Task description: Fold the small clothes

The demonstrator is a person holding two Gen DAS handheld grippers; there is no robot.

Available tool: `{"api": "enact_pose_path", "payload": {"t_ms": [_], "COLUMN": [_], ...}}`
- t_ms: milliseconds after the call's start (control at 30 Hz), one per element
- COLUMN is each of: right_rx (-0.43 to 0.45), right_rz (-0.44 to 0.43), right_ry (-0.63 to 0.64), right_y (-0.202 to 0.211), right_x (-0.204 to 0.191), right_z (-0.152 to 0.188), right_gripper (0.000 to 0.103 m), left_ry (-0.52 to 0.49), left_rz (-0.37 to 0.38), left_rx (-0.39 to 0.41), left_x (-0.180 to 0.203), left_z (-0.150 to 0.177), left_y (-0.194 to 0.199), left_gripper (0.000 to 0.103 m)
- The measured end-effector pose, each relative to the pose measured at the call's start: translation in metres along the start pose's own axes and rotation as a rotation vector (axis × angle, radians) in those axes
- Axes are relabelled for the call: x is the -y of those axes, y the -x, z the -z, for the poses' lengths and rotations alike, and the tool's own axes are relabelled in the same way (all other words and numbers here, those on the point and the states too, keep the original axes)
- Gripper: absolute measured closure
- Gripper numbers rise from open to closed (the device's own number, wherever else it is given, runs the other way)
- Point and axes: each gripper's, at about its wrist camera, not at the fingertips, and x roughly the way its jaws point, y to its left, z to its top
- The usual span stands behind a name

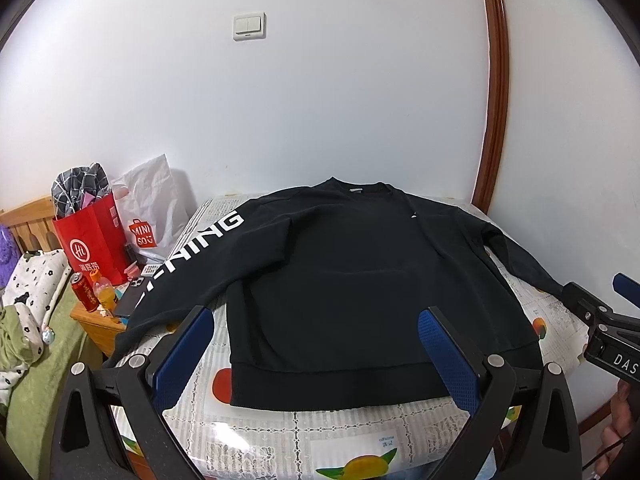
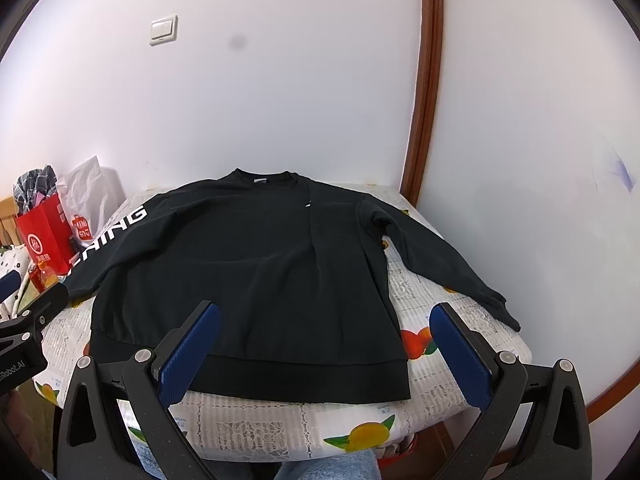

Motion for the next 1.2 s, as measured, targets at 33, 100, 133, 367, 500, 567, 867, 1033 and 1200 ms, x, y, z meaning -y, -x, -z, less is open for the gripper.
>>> {"api": "enact_pose_path", "payload": {"t_ms": [33,100,133,367,500,567,867,1033,1200], "right_rx": [0.0,0.0,0.0,0.002,0.004,0.004,0.011,0.009,0.007], "right_rz": [0.001,0.001,0.001,0.001,-0.001,-0.003,-0.01,-0.009,-0.006], "right_ry": [-0.002,-0.005,-0.005,-0.009,-0.007,-0.008,-0.007,-0.007,-0.009], "right_y": [0.0002,0.0005,0.0004,0.0009,0.001,0.0002,0.0008,0.001,0.0006], "right_x": [0.0001,0.0002,0.0006,0.0,0.0002,0.001,0.0008,-0.0004,-0.0005], "right_z": [-0.0002,-0.0006,-0.0007,0.0003,0.0001,0.0002,0.0005,0.0006,0.0005], "right_gripper": [0.0,0.0,0.0,0.0,0.0,0.0,0.0,0.0,0.0], "left_ry": [-0.001,-0.002,-0.003,-0.004,-0.004,-0.002,0.004,0.004,0.003], "left_rz": [-0.002,-0.004,-0.003,-0.002,-0.002,-0.002,-0.003,-0.002,-0.002], "left_rx": [0.001,0.0,0.002,0.004,0.003,0.002,-0.004,-0.005,-0.005], "left_x": [0.0009,0.002,0.0028,0.0042,0.0049,0.0052,0.0025,0.0026,0.0026], "left_z": [-0.0002,-0.0013,-0.001,0.0017,0.0029,0.004,0.0026,0.0019,0.0023], "left_y": [-0.0002,-0.0011,-0.001,-0.0005,-0.0006,-0.0002,0.0024,0.002,0.0027], "left_gripper": [0.0,0.0,0.0,0.0,0.0,0.0,0.0,0.0,0.0]}}
